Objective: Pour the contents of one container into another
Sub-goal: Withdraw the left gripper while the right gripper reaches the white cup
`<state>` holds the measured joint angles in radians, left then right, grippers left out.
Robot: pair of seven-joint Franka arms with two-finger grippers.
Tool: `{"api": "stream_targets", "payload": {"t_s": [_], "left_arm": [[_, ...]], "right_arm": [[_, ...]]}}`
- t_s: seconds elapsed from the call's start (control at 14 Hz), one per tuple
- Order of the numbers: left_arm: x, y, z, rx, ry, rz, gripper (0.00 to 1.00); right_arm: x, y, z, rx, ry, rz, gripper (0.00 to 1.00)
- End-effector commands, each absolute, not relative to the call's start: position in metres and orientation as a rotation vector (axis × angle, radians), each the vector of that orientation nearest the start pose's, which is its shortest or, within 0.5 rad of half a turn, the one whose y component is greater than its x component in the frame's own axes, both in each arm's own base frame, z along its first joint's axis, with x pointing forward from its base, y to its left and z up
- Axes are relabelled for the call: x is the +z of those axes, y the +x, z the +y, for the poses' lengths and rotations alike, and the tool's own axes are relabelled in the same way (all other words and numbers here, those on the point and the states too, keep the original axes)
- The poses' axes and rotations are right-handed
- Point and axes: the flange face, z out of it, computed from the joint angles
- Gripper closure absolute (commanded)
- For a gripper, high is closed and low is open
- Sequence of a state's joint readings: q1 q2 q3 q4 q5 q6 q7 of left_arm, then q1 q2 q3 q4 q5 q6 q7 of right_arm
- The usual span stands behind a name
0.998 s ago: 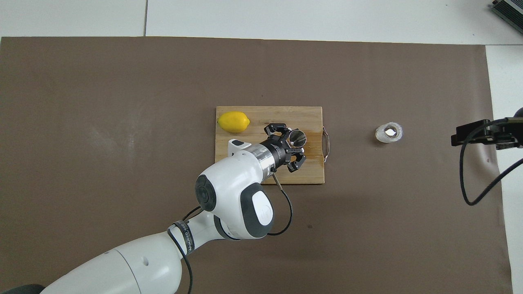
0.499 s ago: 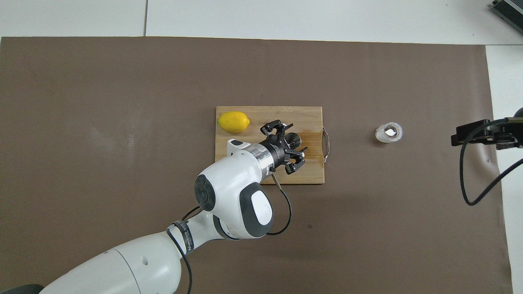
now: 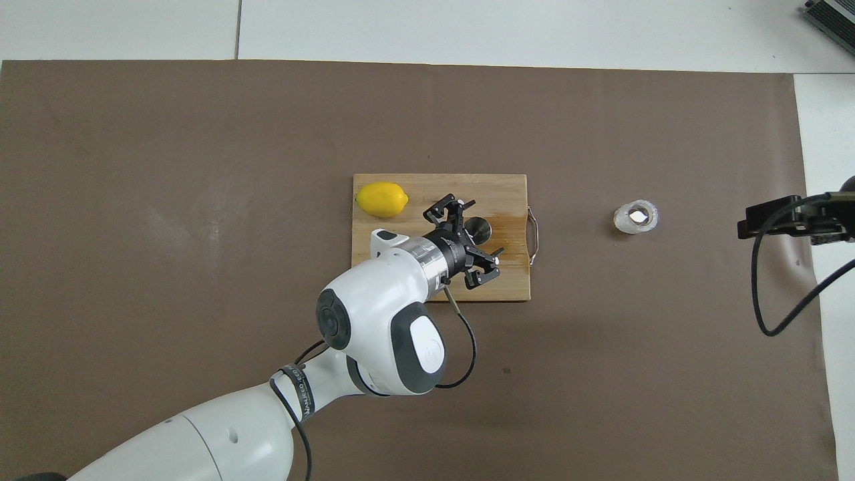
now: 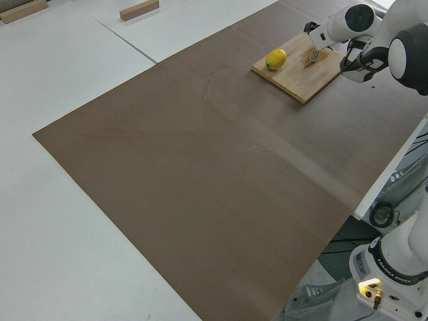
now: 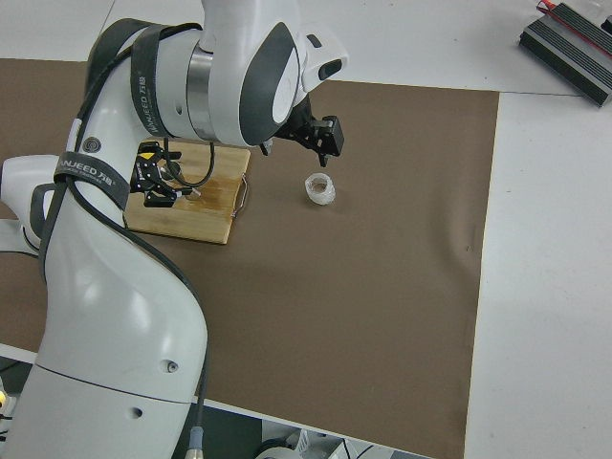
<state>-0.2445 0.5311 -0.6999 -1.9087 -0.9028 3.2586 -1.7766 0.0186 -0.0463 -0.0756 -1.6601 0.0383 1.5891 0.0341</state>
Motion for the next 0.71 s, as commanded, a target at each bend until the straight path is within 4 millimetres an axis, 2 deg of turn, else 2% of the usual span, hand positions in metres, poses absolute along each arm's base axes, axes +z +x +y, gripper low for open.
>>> {"api": "stream_targets", "payload": {"t_s": [0.0, 0.36, 0.5, 0.64], "left_arm": [[0.361, 0.473, -0.43, -0.512, 1.307, 1.927, 0.0], [0.404, 0.489, -0.406, -0.517, 1.308, 1.898, 0.0], [0.429, 0.505, -0.38, -0.557, 1.34, 1.901, 0.0], [0.45, 0.534, -0.338, -0.595, 1.418, 1.918, 0.0]], "right_arm": [[0.612, 0.536, -0.03, 0.038, -3.099, 0.165, 0.0], [0.617, 0.532, -0.031, 0.049, -3.093, 0.15, 0.0], [0.616, 0.533, -0.033, 0.033, -3.094, -0.024, 0.0], [0.616, 0.533, -0.043, 0.007, -3.051, -0.38, 0.0]]}}
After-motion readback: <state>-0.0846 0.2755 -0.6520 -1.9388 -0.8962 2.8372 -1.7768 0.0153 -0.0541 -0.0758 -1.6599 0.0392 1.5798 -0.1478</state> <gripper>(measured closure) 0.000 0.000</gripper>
